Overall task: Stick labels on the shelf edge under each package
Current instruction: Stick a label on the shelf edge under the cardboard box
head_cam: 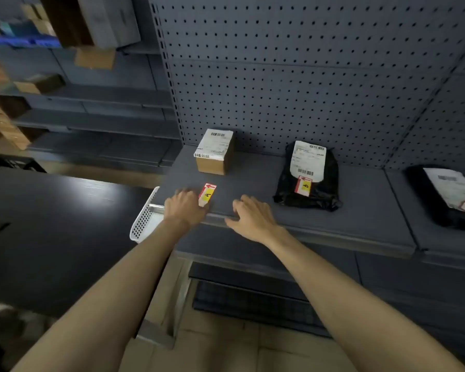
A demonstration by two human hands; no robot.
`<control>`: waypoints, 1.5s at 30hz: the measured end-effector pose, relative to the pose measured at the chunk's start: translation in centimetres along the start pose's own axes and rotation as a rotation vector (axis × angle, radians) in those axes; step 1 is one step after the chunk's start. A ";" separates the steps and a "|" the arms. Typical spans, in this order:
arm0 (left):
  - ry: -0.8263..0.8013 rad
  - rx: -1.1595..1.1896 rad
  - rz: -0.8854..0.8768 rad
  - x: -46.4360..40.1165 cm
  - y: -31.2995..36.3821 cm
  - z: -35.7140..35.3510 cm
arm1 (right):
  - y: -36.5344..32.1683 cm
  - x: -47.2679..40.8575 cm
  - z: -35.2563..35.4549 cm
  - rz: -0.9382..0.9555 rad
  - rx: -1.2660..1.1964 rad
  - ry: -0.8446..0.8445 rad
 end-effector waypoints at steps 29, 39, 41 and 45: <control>-0.218 0.575 -0.200 -4.4 -1.8 2.1 | 0.3 -4.6 0.7 -0.223 -0.624 0.043; -0.222 0.594 -0.270 -1.4 -4.7 1.2 | -2.2 -2.7 0.1 -0.174 -0.584 0.030; -0.175 0.552 -0.285 -0.7 -5.7 0.9 | -2.5 -2.6 -0.3 -0.180 -0.576 0.035; -0.065 0.400 -0.424 0.8 -7.5 0.3 | -3.1 -2.5 -0.6 -0.191 -0.533 0.045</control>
Point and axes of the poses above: each hand's wrist, its own x-axis away from the middle knuckle, its own z-axis out of the back of the hand, y = z × x, the point moved 2 cm from there along -x, towards the middle knuckle, and after that the axes turned 13 degrees about x, right-handed, at the moved point
